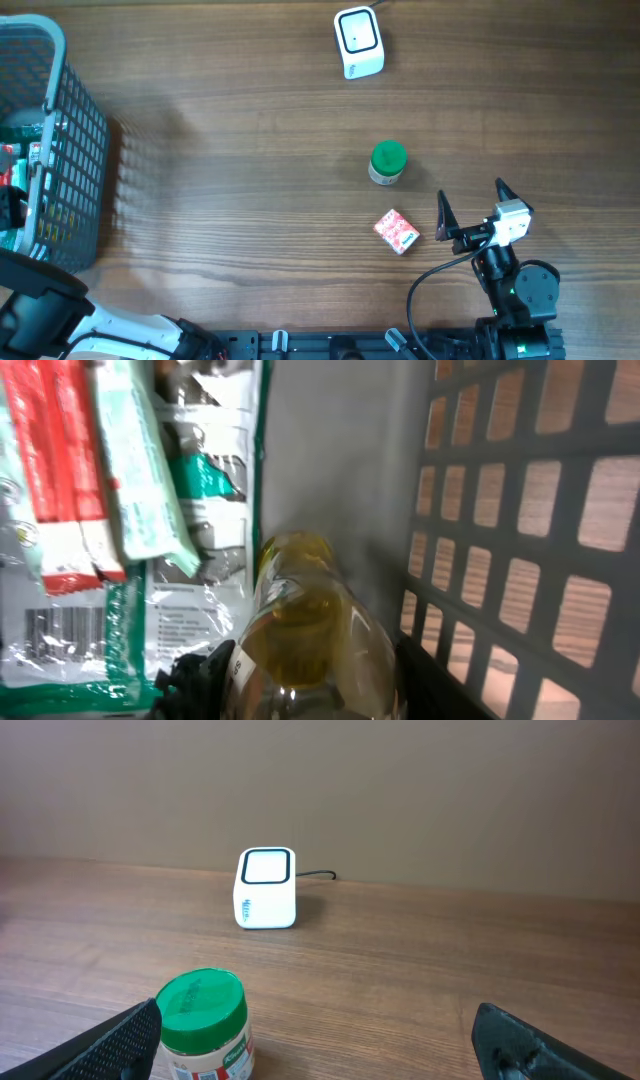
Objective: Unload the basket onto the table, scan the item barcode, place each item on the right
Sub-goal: 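Carry the Vim bottle out and set it beside the jar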
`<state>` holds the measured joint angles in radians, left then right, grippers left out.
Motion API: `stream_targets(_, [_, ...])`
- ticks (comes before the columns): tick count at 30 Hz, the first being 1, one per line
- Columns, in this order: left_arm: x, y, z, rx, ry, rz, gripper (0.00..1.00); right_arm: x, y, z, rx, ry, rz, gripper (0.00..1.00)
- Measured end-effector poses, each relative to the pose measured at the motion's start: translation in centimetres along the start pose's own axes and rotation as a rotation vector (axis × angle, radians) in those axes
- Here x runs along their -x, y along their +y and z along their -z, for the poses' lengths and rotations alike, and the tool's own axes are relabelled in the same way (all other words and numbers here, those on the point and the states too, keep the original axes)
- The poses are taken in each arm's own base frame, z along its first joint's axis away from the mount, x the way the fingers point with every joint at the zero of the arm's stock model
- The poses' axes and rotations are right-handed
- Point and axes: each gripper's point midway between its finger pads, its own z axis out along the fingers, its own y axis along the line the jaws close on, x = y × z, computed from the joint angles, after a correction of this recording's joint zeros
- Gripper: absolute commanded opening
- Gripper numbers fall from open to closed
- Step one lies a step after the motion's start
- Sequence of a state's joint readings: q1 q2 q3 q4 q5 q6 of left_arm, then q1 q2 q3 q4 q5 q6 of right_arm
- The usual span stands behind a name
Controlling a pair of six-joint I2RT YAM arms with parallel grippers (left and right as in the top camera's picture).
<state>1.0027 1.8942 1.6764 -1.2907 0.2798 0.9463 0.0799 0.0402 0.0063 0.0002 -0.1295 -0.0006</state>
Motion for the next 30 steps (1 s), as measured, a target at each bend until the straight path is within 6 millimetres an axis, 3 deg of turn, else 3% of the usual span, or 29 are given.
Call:
stream_targets(3, [0.6, 0.5, 0.3, 0.027, -0.026, 0.005, 0.35, 0.0, 0.0, 0.0, 0.000, 0.000, 0.000, 1.00])
stream_targets(5, [1.4, 0.4, 2.3, 0.076, -0.071, 0.009, 0.35, 0.0, 0.0, 0.0, 0.000, 0.000, 0.000, 1.00])
stream_targets(6, [2.3, 0.4, 4.3, 0.124, -0.110, -0.004, 0.35, 0.0, 0.0, 0.0, 0.000, 0.000, 0.000, 1.00])
stream_targets(10, [7.3, -1.3, 16.0, 0.371, -0.361, -0.066, 0.34, 0.0, 0.0, 0.0, 0.000, 0.000, 0.000, 1.00])
stream_targets(11, [9.2, -3.3, 21.8, 0.470, -0.505, -0.087, 0.33, 0.0, 0.0, 0.0, 0.000, 0.000, 0.000, 1.00])
stream_targets(12, [9.9, -4.7, 24.9, 0.504, -0.592, -0.067, 0.32, 0.0, 0.0, 0.0, 0.000, 0.000, 0.000, 1.00])
stream_targets(13, [10.5, -7.7, 29.8, 0.557, -0.722, -0.088, 0.32, 0.0, 0.0, 0.0, 0.000, 0.000, 0.000, 1.00])
stream_targets(15, [10.9, -12.3, 33.2, 0.522, -0.849, -0.075, 0.31, 0.0, 0.0, 0.0, 0.000, 0.000, 0.000, 1.00])
stream_targets(16, [10.6, -16.7, 34.0, 0.431, -0.904, -0.093, 0.31, 0.0, 0.0, 0.0, 0.000, 0.000, 0.000, 1.00])
stream_targets(18, [9.2, -21.7, 33.5, 0.300, -0.902, -0.116, 0.31, 0.0, 0.0, 0.0, 0.000, 0.000, 0.000, 1.00])
stream_targets(21, [5.4, -30.1, 30.2, 0.023, -0.760, -0.204, 0.31, 0.0, 0.0, 0.0, 0.000, 0.000, 0.000, 1.00])
stream_targets(24, [3.0, -35.2, 26.5, -0.147, -0.552, -0.294, 0.30, 0.0, 0.0, 0.0, 0.000, 0.000, 0.000, 1.00])
stream_targets(30, [5.0, -38.0, 20.3, -0.183, -0.325, -0.363, 0.28, 0.0, 0.0, 0.0, 0.000, 0.000, 0.000, 1.00])
